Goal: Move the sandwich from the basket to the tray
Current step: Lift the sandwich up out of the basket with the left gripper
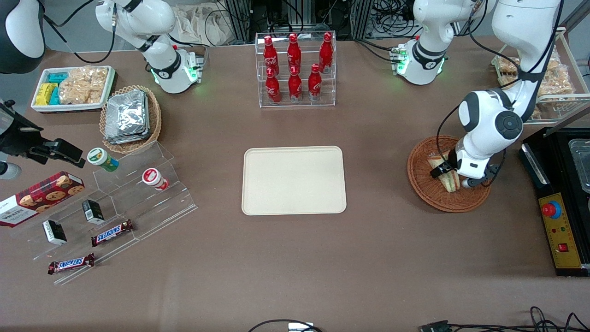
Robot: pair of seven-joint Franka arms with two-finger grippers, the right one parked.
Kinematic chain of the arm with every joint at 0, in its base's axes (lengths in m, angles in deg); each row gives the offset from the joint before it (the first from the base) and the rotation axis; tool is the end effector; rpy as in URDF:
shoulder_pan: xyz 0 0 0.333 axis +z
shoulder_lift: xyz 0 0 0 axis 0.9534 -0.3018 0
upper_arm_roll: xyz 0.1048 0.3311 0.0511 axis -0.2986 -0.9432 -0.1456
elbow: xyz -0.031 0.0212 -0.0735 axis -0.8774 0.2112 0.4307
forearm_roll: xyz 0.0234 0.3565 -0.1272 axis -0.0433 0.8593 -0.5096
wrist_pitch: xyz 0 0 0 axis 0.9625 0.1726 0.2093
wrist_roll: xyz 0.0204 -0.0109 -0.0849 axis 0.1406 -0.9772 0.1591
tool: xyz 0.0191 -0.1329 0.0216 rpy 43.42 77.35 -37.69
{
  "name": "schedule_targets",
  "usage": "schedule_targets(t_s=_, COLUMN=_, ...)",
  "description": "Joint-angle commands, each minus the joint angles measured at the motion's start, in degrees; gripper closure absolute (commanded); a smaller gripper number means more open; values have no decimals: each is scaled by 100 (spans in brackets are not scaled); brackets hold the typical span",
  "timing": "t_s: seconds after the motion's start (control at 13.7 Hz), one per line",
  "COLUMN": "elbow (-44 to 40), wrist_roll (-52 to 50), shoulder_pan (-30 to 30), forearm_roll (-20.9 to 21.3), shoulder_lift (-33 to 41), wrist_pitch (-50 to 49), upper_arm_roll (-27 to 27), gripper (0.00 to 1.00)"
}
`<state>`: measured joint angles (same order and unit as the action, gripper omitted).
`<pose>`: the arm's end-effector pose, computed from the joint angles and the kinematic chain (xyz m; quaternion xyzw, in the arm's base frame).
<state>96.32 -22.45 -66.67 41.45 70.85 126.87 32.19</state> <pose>0.4832 -0.0059 0.2415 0.9706 0.2393 -0.0204 0.0179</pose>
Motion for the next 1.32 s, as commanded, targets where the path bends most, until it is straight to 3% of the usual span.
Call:
schedule_targets(t_s=0.0, elbow=117, wrist_roll=-19, shoulder_pan=-14, forearm_roll=-59, shoulder_lift=93, wrist_pitch=94, upper_arm_roll=-5, gripper=62)
schedule_targets(t_s=0.15, elbow=143, wrist_roll=-19, shoulder_pan=-14, forearm_roll=-59, shoulder_lift=111, wrist_pitch=85, upper_arm_roll=-5, gripper=64)
schedule_targets(t_s=0.29, elbow=144, wrist_roll=-1, shoulder_pan=-14, forearm_roll=-59, shoulder_lift=154, wrist_pitch=50, upper_arm_roll=4, gripper=72)
schedule_targets(t_s=0.51, elbow=117, wrist_roll=16, shoulder_pan=-5, forearm_roll=-59, shoulder_lift=434, wrist_pitch=-370, upper_arm_roll=-5, gripper=100)
schedule_targets(t_s=0.95, elbow=-285, wrist_roll=104, shoulder_pan=-5, forearm_roll=20, shoulder_lift=1646, wrist_pitch=-1932, upper_arm_roll=-14, gripper=100)
schedule_targets(t_s=1.24, elbow=-2285, wrist_roll=648, shoulder_pan=4, forearm_roll=-6, shoulder_lift=1746, wrist_pitch=-4461, upper_arm_roll=-23, gripper=100)
